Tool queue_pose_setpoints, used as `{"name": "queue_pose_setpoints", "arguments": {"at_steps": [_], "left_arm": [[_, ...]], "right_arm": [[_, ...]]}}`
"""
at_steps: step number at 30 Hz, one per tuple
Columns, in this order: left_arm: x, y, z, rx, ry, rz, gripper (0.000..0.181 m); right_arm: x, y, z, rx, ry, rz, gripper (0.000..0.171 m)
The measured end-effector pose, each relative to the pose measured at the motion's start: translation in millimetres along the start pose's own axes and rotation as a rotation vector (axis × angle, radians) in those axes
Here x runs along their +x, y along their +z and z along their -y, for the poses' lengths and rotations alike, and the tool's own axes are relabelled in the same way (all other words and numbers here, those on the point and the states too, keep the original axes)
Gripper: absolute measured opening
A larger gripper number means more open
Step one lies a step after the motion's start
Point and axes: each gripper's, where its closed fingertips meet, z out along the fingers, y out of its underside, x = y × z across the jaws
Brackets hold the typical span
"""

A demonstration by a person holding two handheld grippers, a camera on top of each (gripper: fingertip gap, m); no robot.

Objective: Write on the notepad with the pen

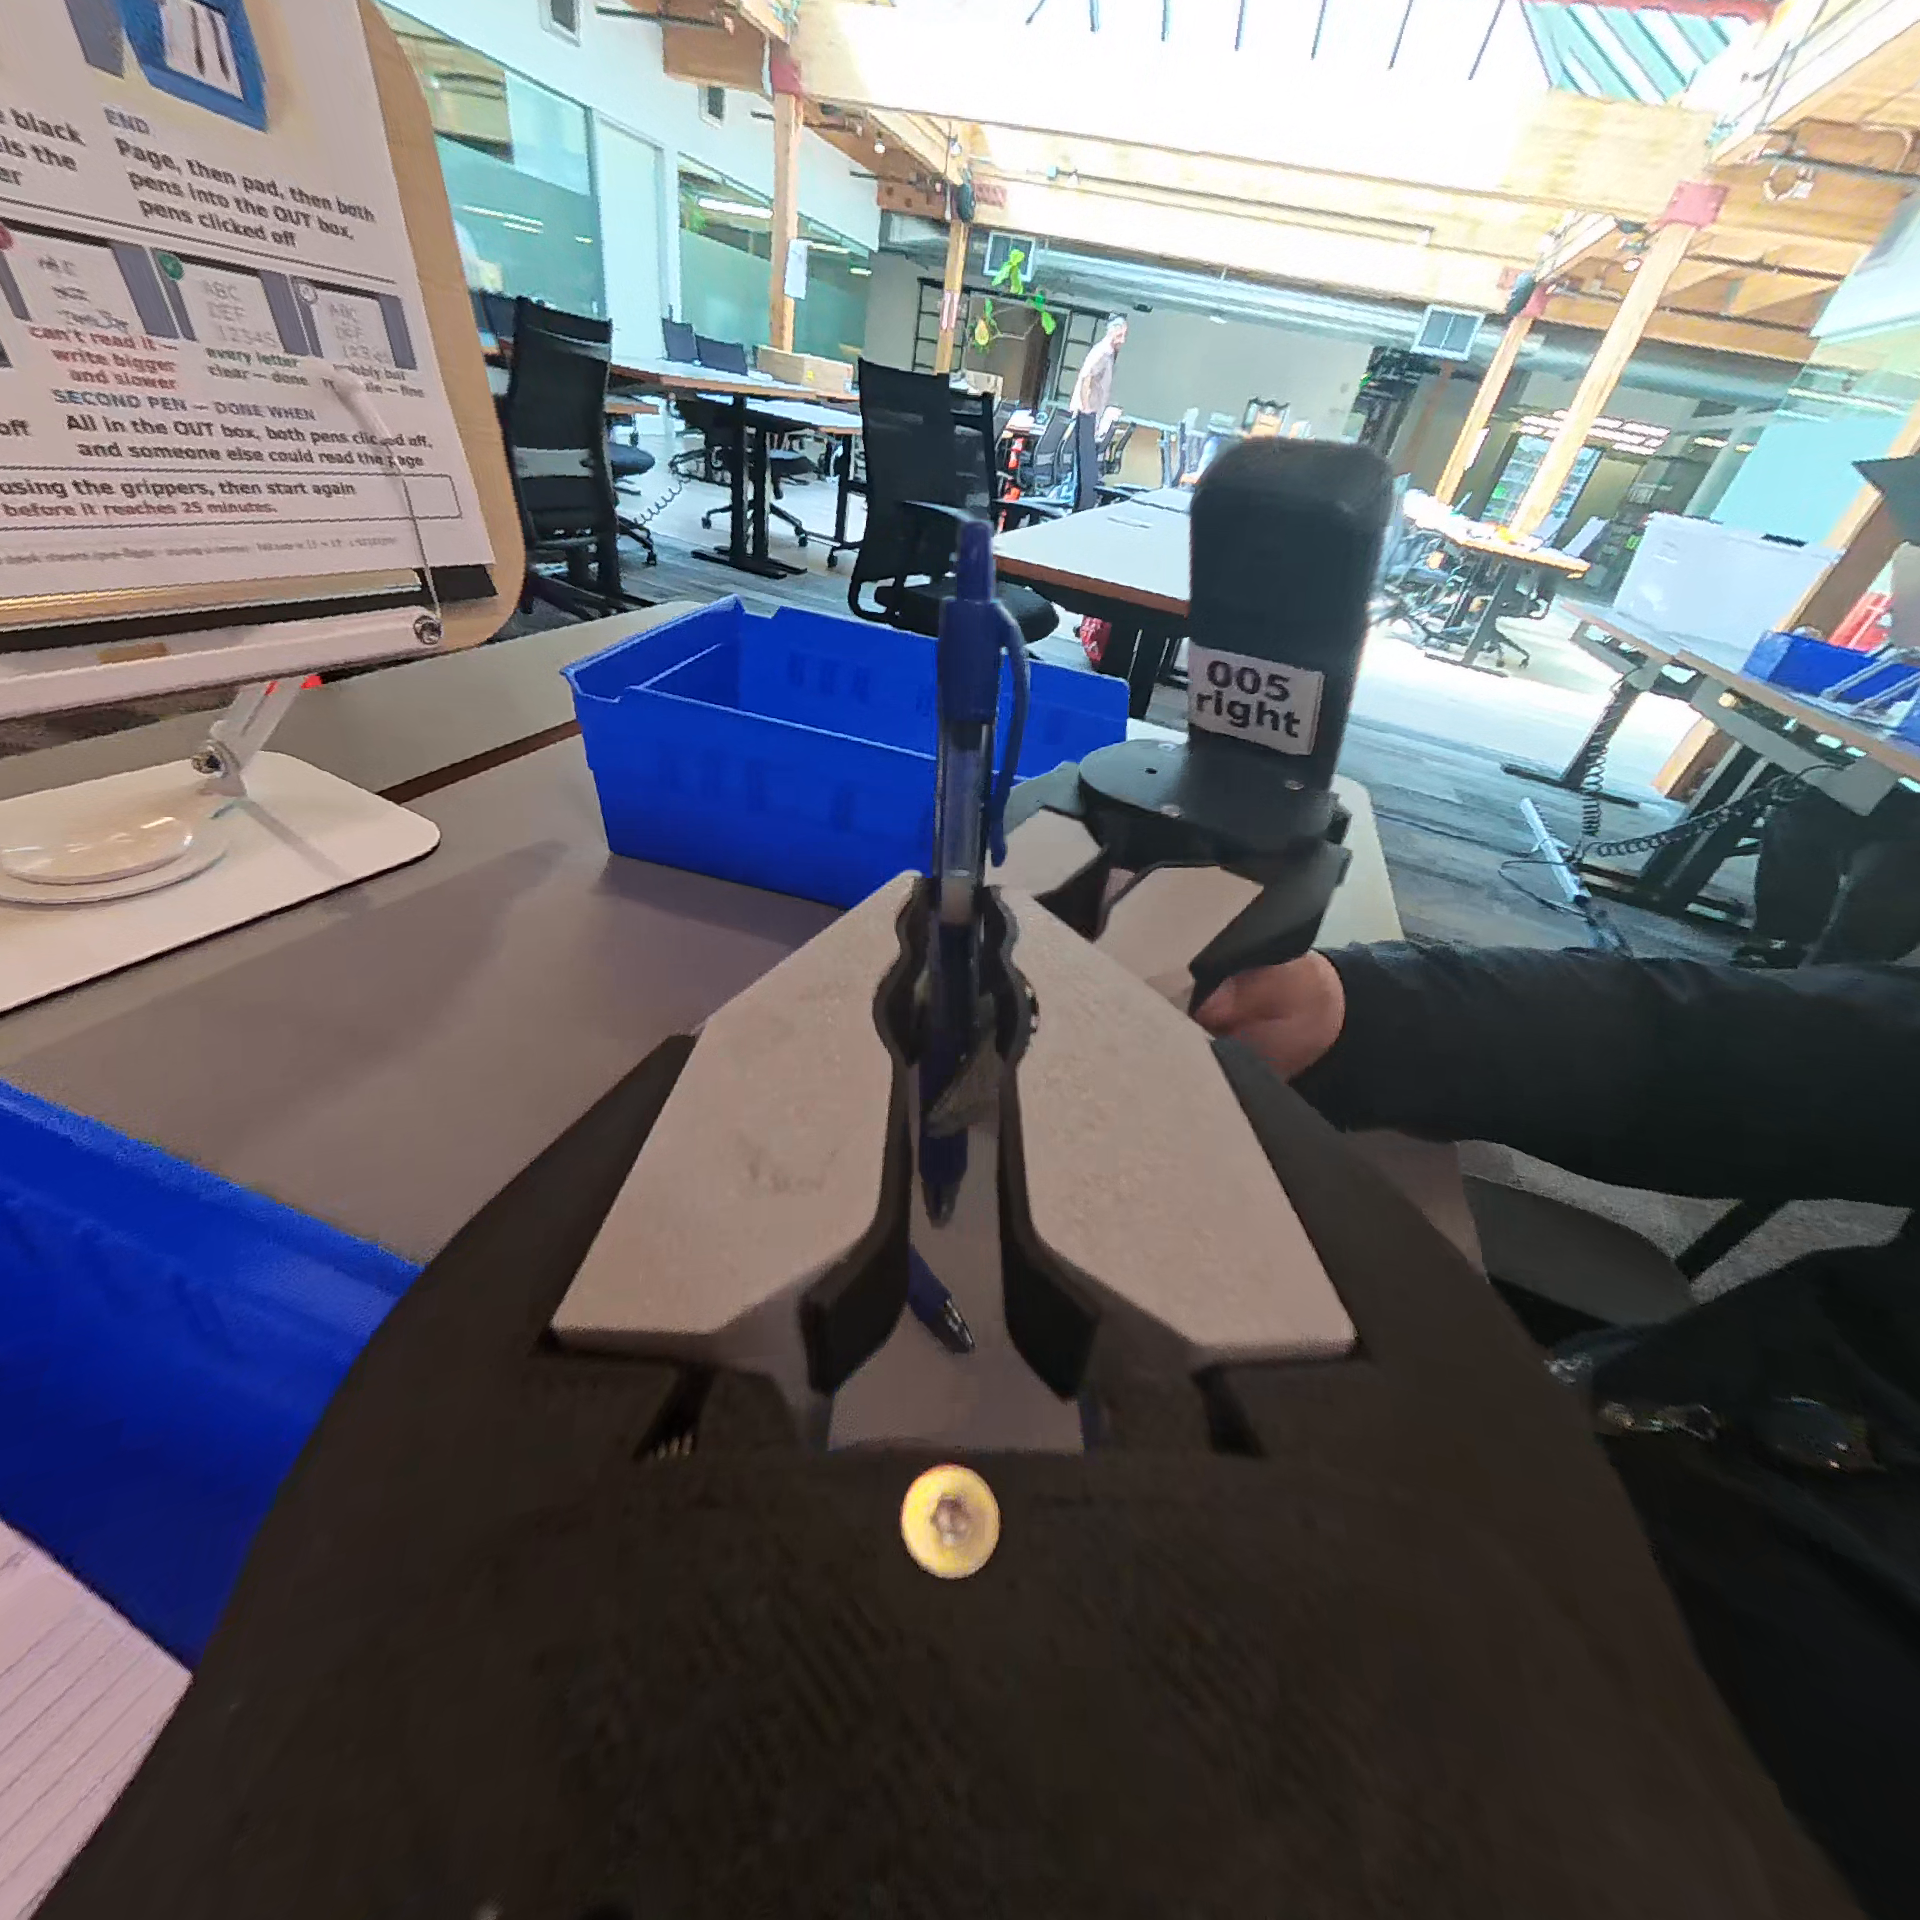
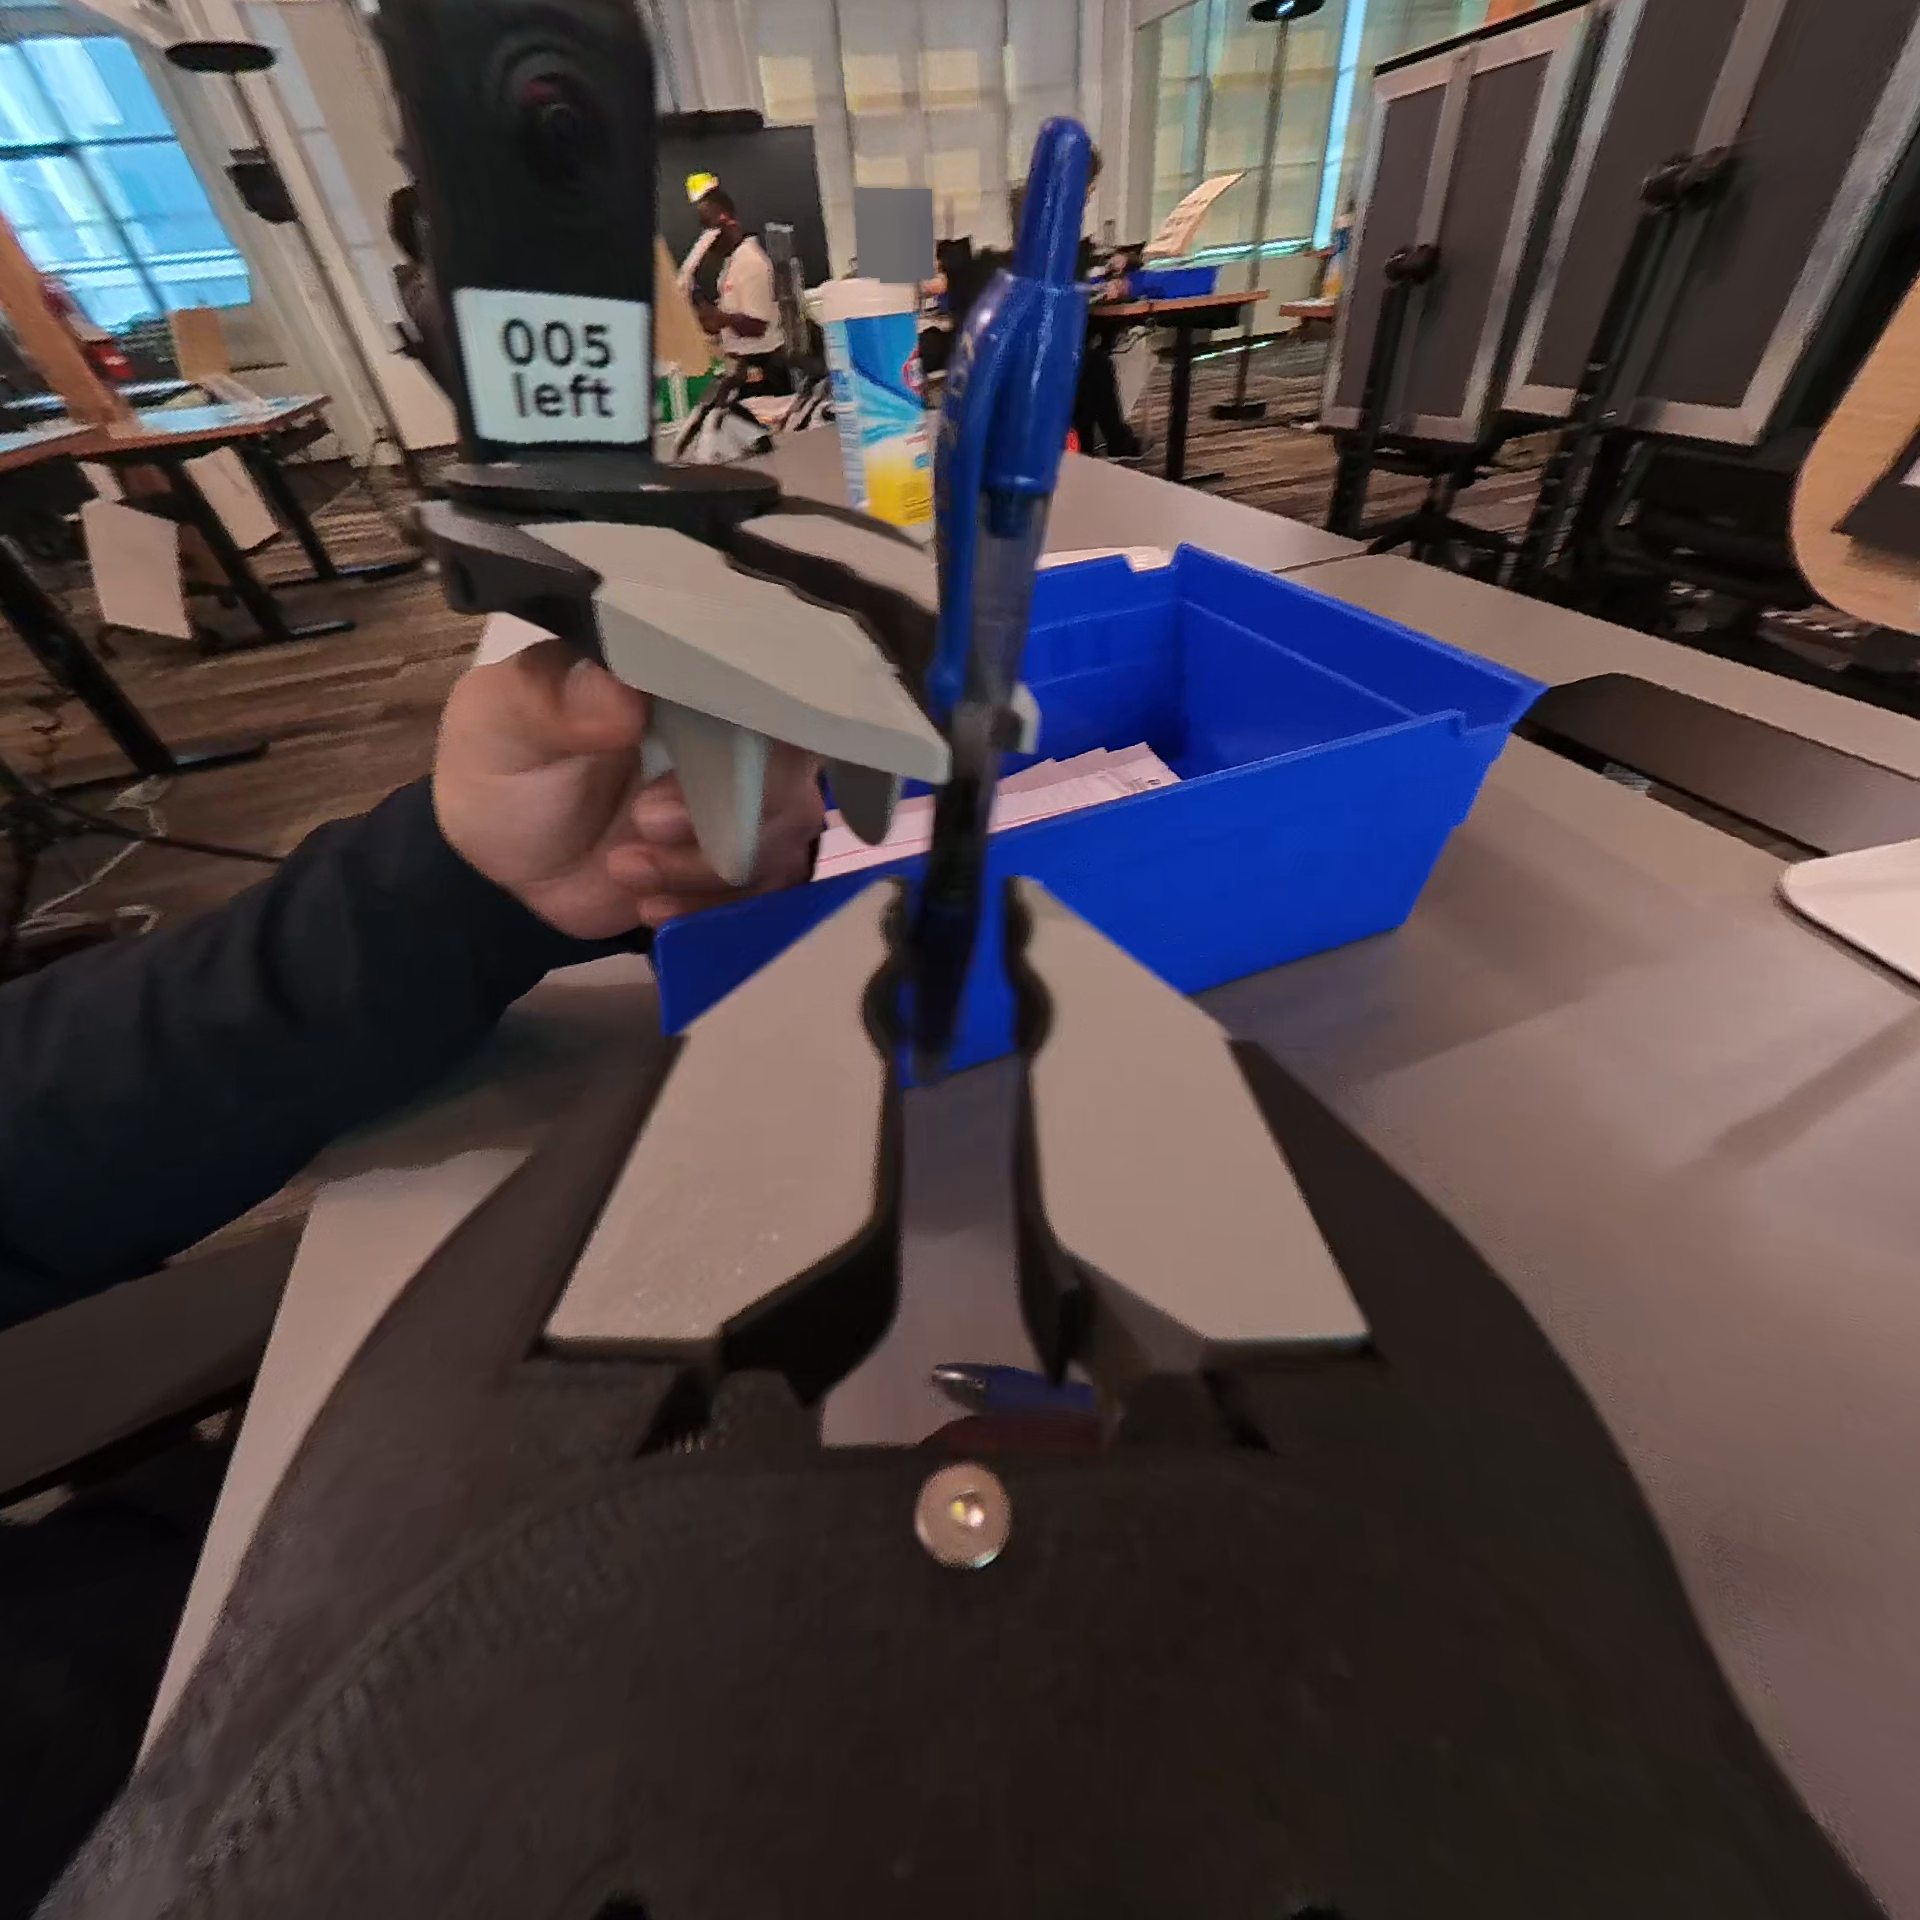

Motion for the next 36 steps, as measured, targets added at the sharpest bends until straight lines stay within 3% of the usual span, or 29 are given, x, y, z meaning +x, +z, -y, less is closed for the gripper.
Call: {"name": "queue_pose_setpoints", "arguments": {"at_steps": [4,8,11,13,16,20,25,30,36], "left_arm": [[-11,0,-3,-0.008,-0.019,0.052,0.007],[-48,-13,-14,-0.06,0.008,0.252,0.017],[-42,-12,-14,-0.103,0.069,0.277,0.016],[-28,-5,-11,-0.121,0.125,0.296,0.007],[5,21,-37,-0.304,0.107,0.269,0.0],[5,39,-88,-0.595,0.123,0.459,0.0],[40,67,-110,-0.679,0.258,0.445,0.0],[-17,65,-148,-0.846,0.257,0.613,0.0],[-42,65,-162,-0.913,0.171,0.638,0.0]], "right_arm": [[17,-8,-6,-0.068,0.015,-0.081,0.008],[69,-39,-15,-0.173,0.059,-0.352,0.008],[96,-65,-27,-0.251,0.15,-0.479,0.008],[108,-77,-36,-0.276,0.226,-0.533,0.008],[117,-82,-59,-0.347,0.304,-0.576,0.008],[126,-83,-93,-0.465,0.377,-0.606,0.008],[135,-87,-115,-0.535,0.433,-0.628,0.008],[141,-92,-124,-0.572,0.45,-0.651,0.008],[147,-94,-130,-0.584,0.457,-0.656,0.008]]}}
